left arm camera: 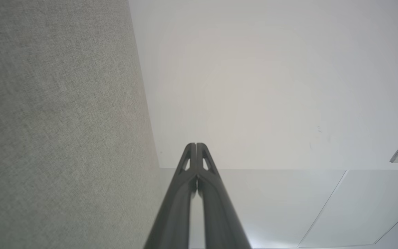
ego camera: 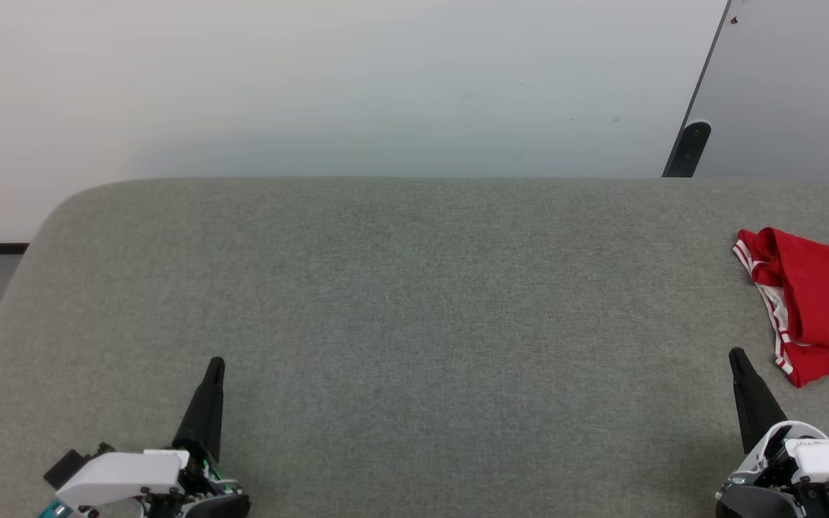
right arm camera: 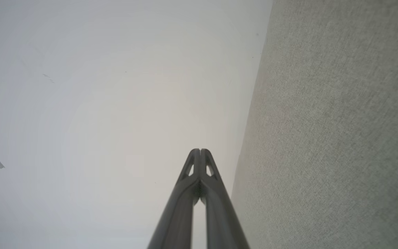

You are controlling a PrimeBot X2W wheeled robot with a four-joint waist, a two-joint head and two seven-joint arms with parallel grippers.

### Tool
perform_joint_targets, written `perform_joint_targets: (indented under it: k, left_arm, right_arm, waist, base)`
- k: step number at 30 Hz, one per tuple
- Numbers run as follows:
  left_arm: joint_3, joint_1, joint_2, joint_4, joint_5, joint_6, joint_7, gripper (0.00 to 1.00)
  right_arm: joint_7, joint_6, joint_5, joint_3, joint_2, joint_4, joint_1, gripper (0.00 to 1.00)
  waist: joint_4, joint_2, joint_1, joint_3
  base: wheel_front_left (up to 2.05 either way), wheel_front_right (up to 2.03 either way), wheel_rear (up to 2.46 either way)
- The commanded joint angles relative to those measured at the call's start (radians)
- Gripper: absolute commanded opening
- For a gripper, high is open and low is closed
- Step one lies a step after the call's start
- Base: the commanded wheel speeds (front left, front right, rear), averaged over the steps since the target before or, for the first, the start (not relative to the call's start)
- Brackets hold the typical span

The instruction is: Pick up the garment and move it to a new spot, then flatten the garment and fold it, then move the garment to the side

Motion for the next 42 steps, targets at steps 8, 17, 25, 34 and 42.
perform_joint_targets:
  k: [8,17,25,34,42]
  left_arm:
    - [0.0,-0.01,-0.001,0.001,-0.002,-0.006,0.003,0.0]
    - [0.0,-0.01,-0.001,0.001,-0.003,-0.006,0.003,0.0]
    - [0.0,-0.01,-0.001,0.001,-0.003,-0.006,0.003,0.0]
    - [0.0,-0.01,-0.001,0.001,-0.003,-0.006,0.003,0.0]
    - [0.0,-0.01,-0.001,0.001,-0.003,-0.006,0.003,0.0]
  right_arm:
    - [0.002,-0.001,0.003,-0.002,0.003,0.0,-0.006,0.0]
    - [0.001,-0.001,0.004,-0.001,0.003,0.0,-0.006,0.0]
    - [0.001,-0.001,0.004,-0.001,0.003,0.0,-0.006,0.0]
    - [0.001,-0.001,0.004,-0.001,0.003,0.0,-0.006,0.0]
    - [0.001,-0.001,0.004,-0.001,0.003,0.0,-0.006,0.0]
  waist:
    - [0.0,0.0,0.0,0.0]
    - [0.0,0.0,0.0,0.0]
    - [0.0,0.0,0.0,0.0]
    - [0.0,0.0,0.0,0.0]
    - [0.0,0.0,0.0,0.0]
  base:
    - [0.0,0.0,0.0]
    - [0.0,0.0,0.0]
    - [0.0,0.0,0.0]
    - [0.0,0.0,0.0]
    - [0.0,0.0,0.0]
